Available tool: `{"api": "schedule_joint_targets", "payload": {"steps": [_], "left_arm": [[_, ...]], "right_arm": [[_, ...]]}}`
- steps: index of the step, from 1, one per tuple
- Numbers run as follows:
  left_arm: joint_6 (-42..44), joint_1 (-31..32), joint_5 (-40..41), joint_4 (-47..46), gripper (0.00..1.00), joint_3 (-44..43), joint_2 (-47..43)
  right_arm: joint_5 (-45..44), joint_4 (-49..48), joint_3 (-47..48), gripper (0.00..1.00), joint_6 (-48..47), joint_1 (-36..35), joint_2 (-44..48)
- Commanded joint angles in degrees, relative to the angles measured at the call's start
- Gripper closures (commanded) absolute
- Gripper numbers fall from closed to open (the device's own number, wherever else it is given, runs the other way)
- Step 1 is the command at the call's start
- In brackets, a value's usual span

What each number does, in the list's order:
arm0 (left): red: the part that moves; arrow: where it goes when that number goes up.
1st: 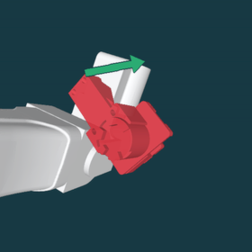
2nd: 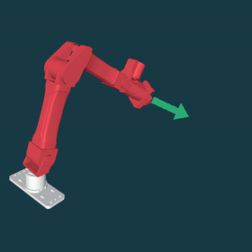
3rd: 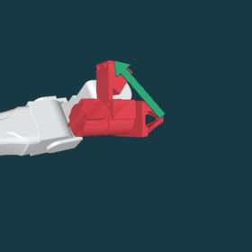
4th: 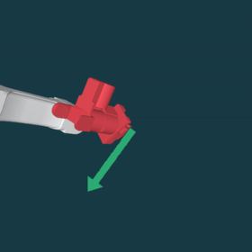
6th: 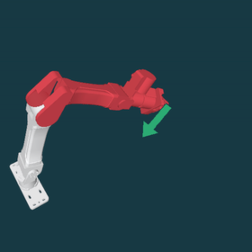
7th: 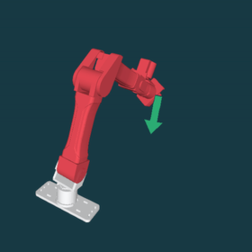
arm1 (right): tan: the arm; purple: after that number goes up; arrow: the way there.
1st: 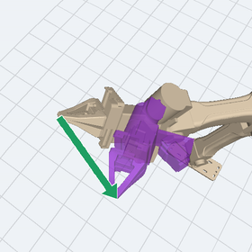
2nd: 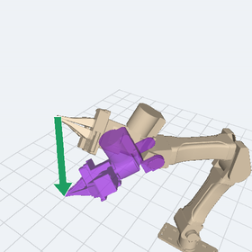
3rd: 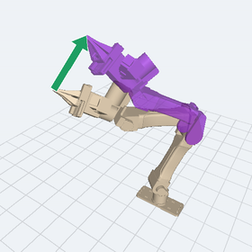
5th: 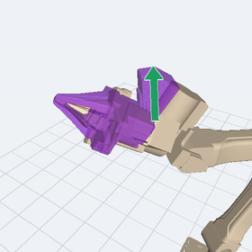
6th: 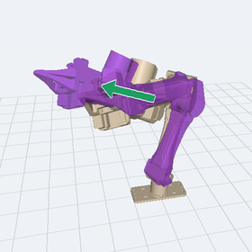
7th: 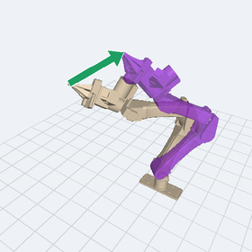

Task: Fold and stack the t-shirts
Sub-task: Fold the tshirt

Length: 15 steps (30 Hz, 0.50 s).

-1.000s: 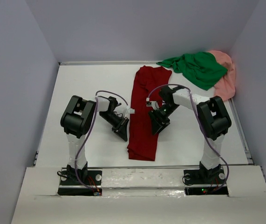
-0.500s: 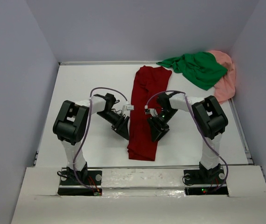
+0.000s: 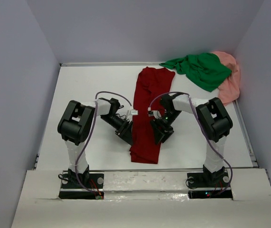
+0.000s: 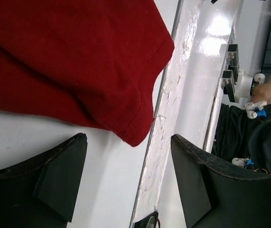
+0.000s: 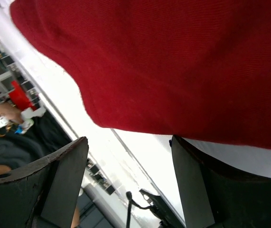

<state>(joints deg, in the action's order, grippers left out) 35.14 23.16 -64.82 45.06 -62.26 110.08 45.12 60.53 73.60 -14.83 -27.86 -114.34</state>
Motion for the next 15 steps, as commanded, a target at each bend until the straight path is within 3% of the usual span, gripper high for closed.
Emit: {"api": "schedule_joint_targets", "payload": {"steps": [1, 6, 10, 14, 15], "left_arm": [[0.38, 1.54, -1.37, 0.91, 0.2, 0.21, -1.71], [-2.6, 1.54, -0.05, -1.54, 0.22, 1.0, -3.46], [-11.47, -1.35, 4.95, -12.6, 0.23, 2.75, -10.74], [-22.64, -5.92, 15.31, -26.49, 0.23, 6.35, -21.09], [-23.79, -6.54, 17.68, -28.95, 0.23, 7.75, -23.23]], "right_arm": [[-5.73, -3.29, 1.9, 0.24, 1.63, -0.62, 4.82], [-22.95, -16.92, -0.21, 0.24, 7.18, -0.62, 14.58], [-31.23, -22.73, 0.57, 0.24, 8.76, -0.62, 18.1], [-31.68, -25.81, 3.56, 0.44, 9.56, -0.62, 17.23], [-31.68, -26.6, 4.35, 0.69, 9.82, -0.62, 16.36]]}}
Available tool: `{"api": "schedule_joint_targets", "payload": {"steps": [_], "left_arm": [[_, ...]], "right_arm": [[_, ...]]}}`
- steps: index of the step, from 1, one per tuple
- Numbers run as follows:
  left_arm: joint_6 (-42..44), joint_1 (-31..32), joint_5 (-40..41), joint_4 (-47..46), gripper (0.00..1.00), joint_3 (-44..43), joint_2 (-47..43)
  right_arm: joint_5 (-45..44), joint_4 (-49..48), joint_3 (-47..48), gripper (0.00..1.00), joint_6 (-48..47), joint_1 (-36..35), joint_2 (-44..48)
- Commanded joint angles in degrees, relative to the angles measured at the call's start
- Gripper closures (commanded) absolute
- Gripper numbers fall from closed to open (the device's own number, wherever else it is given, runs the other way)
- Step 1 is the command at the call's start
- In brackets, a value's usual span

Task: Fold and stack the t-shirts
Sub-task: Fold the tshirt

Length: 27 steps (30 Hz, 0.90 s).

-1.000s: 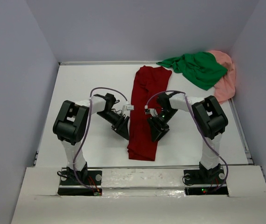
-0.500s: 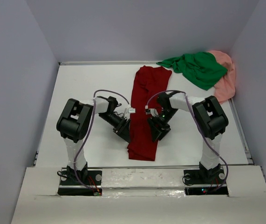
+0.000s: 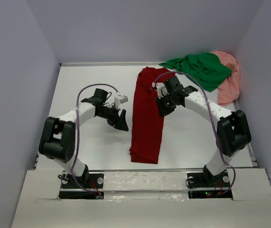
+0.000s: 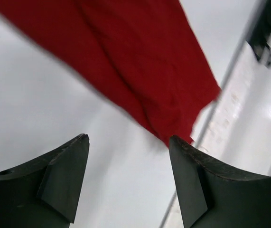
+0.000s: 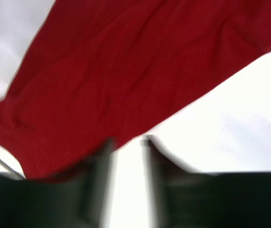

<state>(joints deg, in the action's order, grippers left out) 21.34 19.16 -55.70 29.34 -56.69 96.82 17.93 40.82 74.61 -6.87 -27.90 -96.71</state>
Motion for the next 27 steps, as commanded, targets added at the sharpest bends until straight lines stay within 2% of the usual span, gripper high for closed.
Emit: {"api": "schedule_joint_targets", "payload": {"steps": [1, 2, 3, 5, 6, 7, 8, 9, 13, 20, 27], "left_arm": [[-13.14, -2.98, 14.94, -18.65, 0.23, 2.98, -12.24], [-14.13, -2.9, 18.31, -21.14, 0.23, 4.38, -15.83], [-14.66, -2.81, 23.74, -23.17, 0.29, 4.65, -17.09], [-16.77, -2.72, 29.4, -28.8, 0.56, 5.01, -18.59], [-17.38, -2.72, 31.69, -30.38, 0.67, 4.57, -18.24], [-18.26, -2.81, 34.67, -31.62, 0.85, 3.0, -16.33], [-18.62, -2.81, 35.48, -31.54, 0.97, 1.94, -15.0], [-19.14, -2.9, 36.36, -31.37, 1.0, 1.15, -13.86], [-20.99, -2.81, 37.6, -34.16, 1.0, 0.26, -10.86], [-22.22, -2.63, 38.3, -34.53, 1.0, 2.8, -15.24], [-22.48, -2.55, 39.18, -36.19, 1.0, 5.0, -18.67]], "right_arm": [[-4.4, -7.41, 3.96, 1.0, 2.21, -0.58, -3.21], [-3.62, -7.59, 5.53, 1.0, 2.39, -0.58, -4.53], [-2.39, -7.77, 6.59, 1.0, 2.48, -0.58, -7.33], [-2.38, -7.77, 9.84, 1.0, 3.01, -0.58, -9.89], [-2.73, -7.94, 11.07, 1.0, 2.83, -0.58, -11.12], [-3.25, -8.12, 13.52, 1.0, 2.66, -0.58, -13.31], [-3.78, -8.21, 15.02, 1.0, 2.48, -0.58, -14.38], [-4.48, -8.12, 16.43, 1.0, 2.22, -0.58, -15.43], [-8.17, -8.12, 23.29, 1.0, 1.69, -0.05, -20.53], [-10.28, -7.95, 29.71, 1.0, 2.65, 1.09, -27.3], [-22.49, -7.86, 35.5, 1.0, 3.71, 3.55, -31.96]]}}
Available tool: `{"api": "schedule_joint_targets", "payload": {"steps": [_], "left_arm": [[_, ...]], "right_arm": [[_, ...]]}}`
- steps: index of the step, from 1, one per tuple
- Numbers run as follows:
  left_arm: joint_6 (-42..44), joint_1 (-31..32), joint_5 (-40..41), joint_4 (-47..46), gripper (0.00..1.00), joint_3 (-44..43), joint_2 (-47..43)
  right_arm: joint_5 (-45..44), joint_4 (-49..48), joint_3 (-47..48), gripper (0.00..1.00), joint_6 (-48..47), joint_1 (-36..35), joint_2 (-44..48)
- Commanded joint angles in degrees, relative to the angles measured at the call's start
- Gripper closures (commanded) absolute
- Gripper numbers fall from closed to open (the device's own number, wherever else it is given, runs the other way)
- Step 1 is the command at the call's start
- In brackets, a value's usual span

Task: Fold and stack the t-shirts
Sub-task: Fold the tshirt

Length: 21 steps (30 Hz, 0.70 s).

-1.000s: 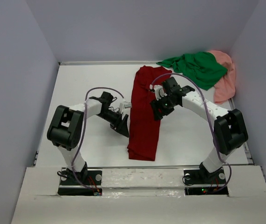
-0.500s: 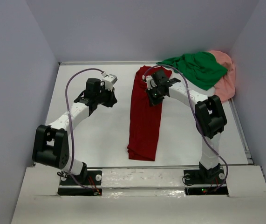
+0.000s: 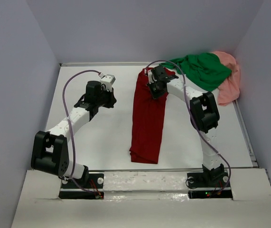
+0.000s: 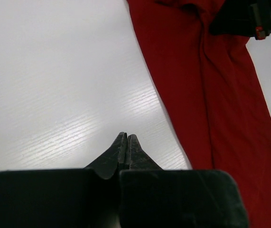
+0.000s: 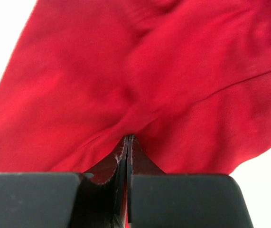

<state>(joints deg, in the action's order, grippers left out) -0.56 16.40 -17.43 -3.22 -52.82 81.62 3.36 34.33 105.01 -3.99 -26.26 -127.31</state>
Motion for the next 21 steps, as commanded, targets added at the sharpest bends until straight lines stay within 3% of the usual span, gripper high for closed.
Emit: {"api": "schedule_joint_targets", "payload": {"steps": [1, 5, 10, 21], "left_arm": [[-0.76, 0.21, 0.99, -4.15, 1.0, 1.31, -3.75], [-0.59, 0.12, 0.82, -4.77, 1.0, 1.93, -3.76], [-0.5, 0.12, 0.12, -4.77, 1.0, 1.93, -2.09], [-0.5, 0.12, -0.06, -5.39, 1.0, 2.72, -2.17]], "right_arm": [[-9.23, -1.63, 5.72, 1.0, 0.82, 2.44, -1.71], [-8.19, -3.03, 8.19, 1.0, 0.92, 4.02, -2.77], [-6.25, -11.99, 4.07, 1.0, -0.76, 4.02, 1.09], [-7.04, -14.99, 7.13, 1.0, -0.32, 4.02, -2.33]]}}
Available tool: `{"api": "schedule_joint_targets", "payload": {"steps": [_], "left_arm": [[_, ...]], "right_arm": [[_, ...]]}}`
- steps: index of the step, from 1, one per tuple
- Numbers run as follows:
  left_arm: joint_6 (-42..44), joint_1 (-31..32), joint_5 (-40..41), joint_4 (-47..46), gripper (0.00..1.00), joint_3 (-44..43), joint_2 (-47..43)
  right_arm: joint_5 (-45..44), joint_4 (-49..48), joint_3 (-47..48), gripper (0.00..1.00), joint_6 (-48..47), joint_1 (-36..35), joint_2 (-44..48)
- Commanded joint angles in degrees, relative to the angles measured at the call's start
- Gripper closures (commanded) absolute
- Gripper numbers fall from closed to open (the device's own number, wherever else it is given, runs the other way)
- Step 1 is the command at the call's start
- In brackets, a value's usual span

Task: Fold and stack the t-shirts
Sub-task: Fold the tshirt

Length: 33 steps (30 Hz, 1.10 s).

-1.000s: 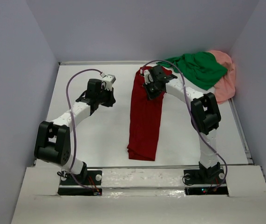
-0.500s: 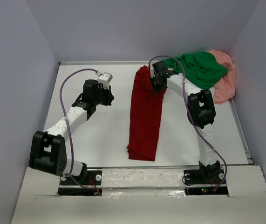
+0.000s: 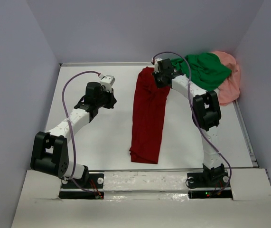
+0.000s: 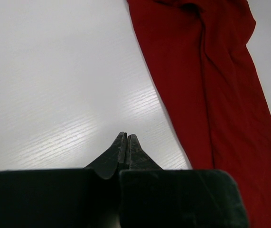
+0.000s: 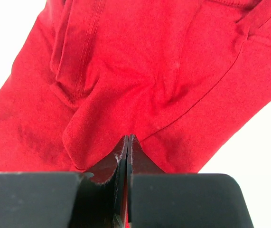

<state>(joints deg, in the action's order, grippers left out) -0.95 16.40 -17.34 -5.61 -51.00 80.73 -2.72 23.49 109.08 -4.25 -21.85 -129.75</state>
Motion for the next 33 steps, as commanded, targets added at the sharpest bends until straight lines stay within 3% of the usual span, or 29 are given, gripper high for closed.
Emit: {"api": "schedule_joint_targets", "payload": {"steps": [1, 8, 14, 28, 33], "left_arm": [[-0.02, 0.21, -0.15, -2.92, 1.0, 1.08, -1.62], [0.07, 0.12, 0.03, -2.92, 1.0, 1.61, -4.52], [-0.1, 0.12, -0.59, -2.92, 1.0, 1.35, -4.79], [-0.19, 0.12, -1.11, -3.44, 1.0, 2.4, -7.95], [-0.37, -0.06, -1.29, -3.71, 1.0, 2.4, -8.22]], "right_arm": [[-1.23, -3.8, 3.59, 1.0, 0.12, -0.39, -0.58], [-0.36, 4.71, 11.06, 1.0, 3.09, 0.14, -8.4], [7.63, 22.11, 25.9, 1.0, 7.5, 0.66, -19.81], [7.82, 15.28, 29.26, 1.0, 9.0, 0.66, -22.65], [5.45, 11.76, 37.76, 1.0, 10.4, 0.66, -25.63]]}}
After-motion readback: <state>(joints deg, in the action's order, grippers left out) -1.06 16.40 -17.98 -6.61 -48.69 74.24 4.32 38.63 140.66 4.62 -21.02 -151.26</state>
